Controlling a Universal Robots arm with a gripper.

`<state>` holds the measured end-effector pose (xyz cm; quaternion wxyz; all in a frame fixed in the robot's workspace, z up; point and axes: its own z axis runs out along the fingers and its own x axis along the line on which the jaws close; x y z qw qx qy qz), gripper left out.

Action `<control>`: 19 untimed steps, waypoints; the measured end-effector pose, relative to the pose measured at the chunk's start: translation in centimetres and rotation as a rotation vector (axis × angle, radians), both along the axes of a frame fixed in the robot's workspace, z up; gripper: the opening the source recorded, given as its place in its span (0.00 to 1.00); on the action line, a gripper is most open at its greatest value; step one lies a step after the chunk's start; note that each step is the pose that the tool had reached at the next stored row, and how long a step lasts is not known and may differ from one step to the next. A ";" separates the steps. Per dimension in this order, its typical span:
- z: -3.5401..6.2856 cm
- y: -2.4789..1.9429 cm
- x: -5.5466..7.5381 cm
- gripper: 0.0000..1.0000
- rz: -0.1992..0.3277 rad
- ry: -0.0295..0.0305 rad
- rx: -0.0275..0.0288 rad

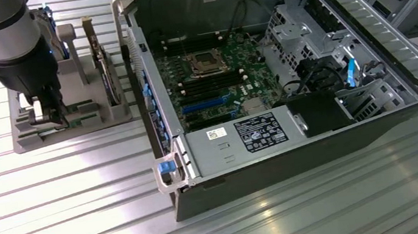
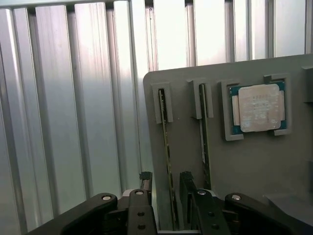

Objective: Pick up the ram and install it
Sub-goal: 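Pick up the ram and move it above insertion slot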

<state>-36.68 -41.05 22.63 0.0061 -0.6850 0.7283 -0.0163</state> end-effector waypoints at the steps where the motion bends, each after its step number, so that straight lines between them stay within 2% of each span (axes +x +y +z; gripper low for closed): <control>1: -0.07 0.00 0.0 0.36 0.000 0.0000 0.0000; 7: -0.57 0.01 0.0 0.36 0.000 -0.0001 0.0000; 14: -0.91 0.37 -0.2 0.36 0.013 0.0000 -0.0001; 19: -1.07 0.43 -0.2 0.36 0.019 -0.0002 0.0001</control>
